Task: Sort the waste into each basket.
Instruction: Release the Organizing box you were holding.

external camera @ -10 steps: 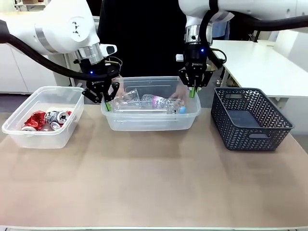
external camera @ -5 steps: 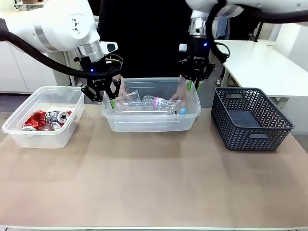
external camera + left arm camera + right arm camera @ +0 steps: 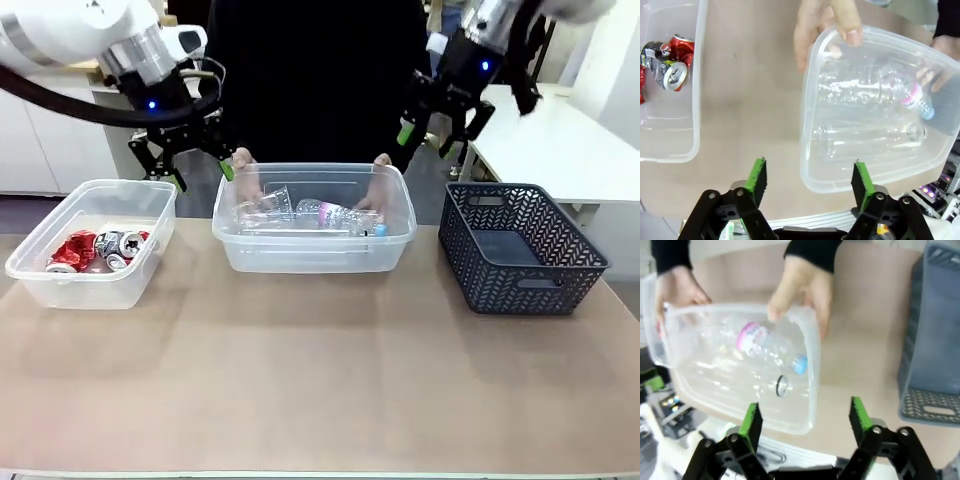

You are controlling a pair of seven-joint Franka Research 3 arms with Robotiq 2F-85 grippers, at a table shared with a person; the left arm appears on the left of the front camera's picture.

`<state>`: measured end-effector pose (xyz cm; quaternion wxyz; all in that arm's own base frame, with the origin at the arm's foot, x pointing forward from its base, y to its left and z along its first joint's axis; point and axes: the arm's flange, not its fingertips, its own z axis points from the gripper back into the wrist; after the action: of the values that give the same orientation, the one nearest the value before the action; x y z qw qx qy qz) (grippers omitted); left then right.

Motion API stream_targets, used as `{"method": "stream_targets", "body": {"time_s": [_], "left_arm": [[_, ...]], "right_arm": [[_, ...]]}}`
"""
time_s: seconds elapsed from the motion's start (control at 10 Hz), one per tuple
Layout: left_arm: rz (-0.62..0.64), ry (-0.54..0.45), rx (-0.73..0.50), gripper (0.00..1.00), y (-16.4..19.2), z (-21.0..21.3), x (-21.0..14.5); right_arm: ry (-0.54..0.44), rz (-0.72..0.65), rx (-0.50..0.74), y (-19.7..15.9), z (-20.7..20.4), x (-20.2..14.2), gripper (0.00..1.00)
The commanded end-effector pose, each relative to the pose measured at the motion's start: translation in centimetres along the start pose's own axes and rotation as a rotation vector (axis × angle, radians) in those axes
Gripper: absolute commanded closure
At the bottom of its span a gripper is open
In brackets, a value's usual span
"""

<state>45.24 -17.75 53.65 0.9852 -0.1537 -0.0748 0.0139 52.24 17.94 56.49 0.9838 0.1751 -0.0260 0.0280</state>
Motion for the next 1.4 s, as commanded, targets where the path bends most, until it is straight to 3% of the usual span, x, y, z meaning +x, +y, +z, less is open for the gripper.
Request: {"method": "stream_targets", "body": {"time_s": [0.0, 0.2, 0.3, 1.1, 1.2, 1.3], "left_arm": [[-0.032, 0.001, -0.044, 0.00, 1.5, -1.1, -1.0], [-0.014, 0.054, -0.087, 0.00, 1.8, -2.2, -0.3], [-0.012, 0.010, -0.024, 0.00, 0.8, -0.8, -0.9], [-0.012, 0.010, -0.024, 0.00, 0.8, -0.8, -0.9], [-0.018, 0.014, -0.036, 0.00, 0.8, -1.0, -0.7], [-0.035, -0.030, -0.034, 0.00, 1.4, 1.5, -1.7]], "right_arm": [[-0.012, 0.052, 0.037, -1.7, -1.8, -3.2, 0.00], [-0.031, 0.056, 0.072, -3.4, -1.7, -4.2, 0.00], [0.002, 0.034, 0.006, -1.4, -1.1, -2.9, 0.00], [0.002, 0.034, 0.006, -1.4, -1.1, -2.9, 0.00], [-0.001, 0.043, 0.016, -1.8, -1.5, -3.2, 0.00], [-0.003, 0.108, 0.106, -2.9, 1.5, -5.9, 0.00]]}}
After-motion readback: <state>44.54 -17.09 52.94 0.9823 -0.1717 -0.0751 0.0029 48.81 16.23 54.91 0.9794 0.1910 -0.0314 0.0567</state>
